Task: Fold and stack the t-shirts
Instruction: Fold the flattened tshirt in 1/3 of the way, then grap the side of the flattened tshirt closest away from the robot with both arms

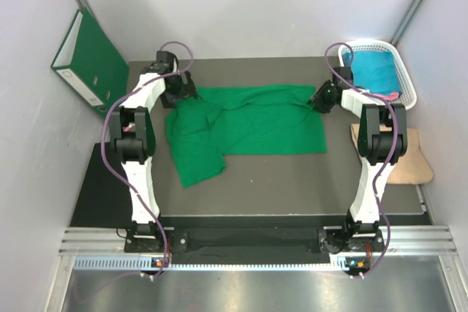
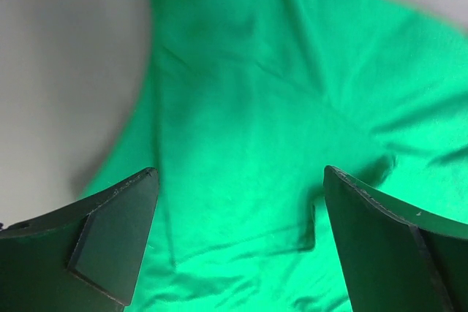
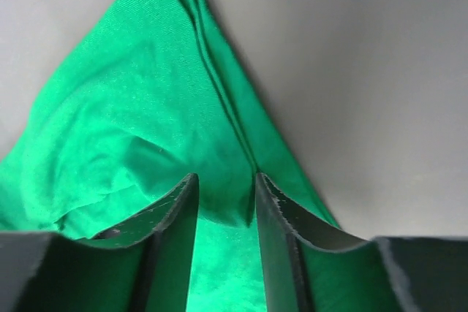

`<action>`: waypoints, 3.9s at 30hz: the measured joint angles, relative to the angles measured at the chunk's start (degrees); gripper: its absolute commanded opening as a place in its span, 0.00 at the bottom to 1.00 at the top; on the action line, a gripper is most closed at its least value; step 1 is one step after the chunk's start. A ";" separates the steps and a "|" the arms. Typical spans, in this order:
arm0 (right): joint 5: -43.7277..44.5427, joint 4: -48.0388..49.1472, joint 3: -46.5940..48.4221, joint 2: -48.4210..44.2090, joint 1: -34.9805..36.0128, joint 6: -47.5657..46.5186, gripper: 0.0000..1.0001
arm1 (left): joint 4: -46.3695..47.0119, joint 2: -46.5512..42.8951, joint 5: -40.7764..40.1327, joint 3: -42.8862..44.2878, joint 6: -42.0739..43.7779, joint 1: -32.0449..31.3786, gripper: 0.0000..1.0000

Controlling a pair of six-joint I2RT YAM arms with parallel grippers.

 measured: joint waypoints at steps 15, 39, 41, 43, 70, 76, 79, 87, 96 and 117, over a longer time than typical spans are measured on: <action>-3.93 2.47 -0.02 0.52 0.00 3.19 0.00 | -4.50 0.15 -2.69 -0.79 2.16 -2.43 0.98; 3.87 -5.27 0.17 -2.64 -4.04 -4.74 0.22 | -12.66 7.74 -8.66 5.22 1.49 -3.10 0.98; 3.85 -5.86 0.48 -1.57 -4.04 -5.09 0.49 | -12.87 7.74 -8.85 5.25 1.49 -3.10 0.98; 3.52 -5.46 0.61 -1.14 -3.85 -6.19 0.59 | -12.94 7.74 -8.92 5.25 1.51 -3.10 0.98; 3.91 -5.31 -0.81 -3.82 -4.00 -6.27 0.67 | -9.86 4.79 -4.13 0.72 6.88 -10.34 0.87; 4.13 -5.31 -0.70 -3.96 -4.24 -6.27 0.67 | -9.86 4.90 -3.89 1.14 7.87 -11.34 0.86; 4.11 -5.31 -0.70 -3.96 -4.26 -6.21 0.67 | -9.75 4.92 -3.30 1.22 8.09 -12.66 0.86; 4.09 -5.29 -0.68 -3.96 -4.26 -6.12 0.67 | -9.42 4.94 -1.03 1.46 8.46 -17.59 0.85; 4.11 -5.70 -0.66 -4.13 -4.26 -6.60 0.68 | -9.22 3.63 -1.53 0.59 8.94 -18.80 0.96; 4.31 -16.55 -22.64 -23.82 -4.70 -8.87 0.61 | -15.89 -19.39 -9.38 -24.98 8.26 -15.52 0.87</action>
